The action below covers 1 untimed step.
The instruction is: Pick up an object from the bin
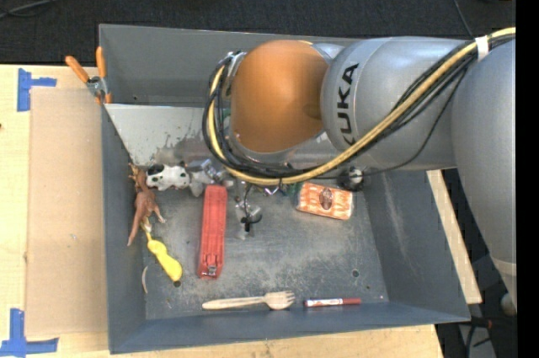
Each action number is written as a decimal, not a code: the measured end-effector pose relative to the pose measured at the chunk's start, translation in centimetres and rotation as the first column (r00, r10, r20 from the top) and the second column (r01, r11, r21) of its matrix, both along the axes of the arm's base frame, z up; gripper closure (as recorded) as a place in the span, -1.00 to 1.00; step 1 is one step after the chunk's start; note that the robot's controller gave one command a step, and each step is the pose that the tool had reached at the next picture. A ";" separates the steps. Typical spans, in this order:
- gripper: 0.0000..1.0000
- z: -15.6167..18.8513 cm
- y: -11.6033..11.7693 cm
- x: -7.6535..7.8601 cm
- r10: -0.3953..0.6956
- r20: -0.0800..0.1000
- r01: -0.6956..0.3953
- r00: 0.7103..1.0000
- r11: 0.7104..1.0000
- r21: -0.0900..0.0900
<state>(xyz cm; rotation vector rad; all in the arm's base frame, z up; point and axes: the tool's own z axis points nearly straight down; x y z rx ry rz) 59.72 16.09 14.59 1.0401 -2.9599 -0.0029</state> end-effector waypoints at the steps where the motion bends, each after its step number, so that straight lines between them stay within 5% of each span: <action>1: -1.00 -8.1 -0.9 1.7 0.271 -0.003 -0.271 0.963 0.963 0.001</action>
Offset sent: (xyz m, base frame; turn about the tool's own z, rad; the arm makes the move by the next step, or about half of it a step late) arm 0.0224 0.0001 -0.0759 -0.3613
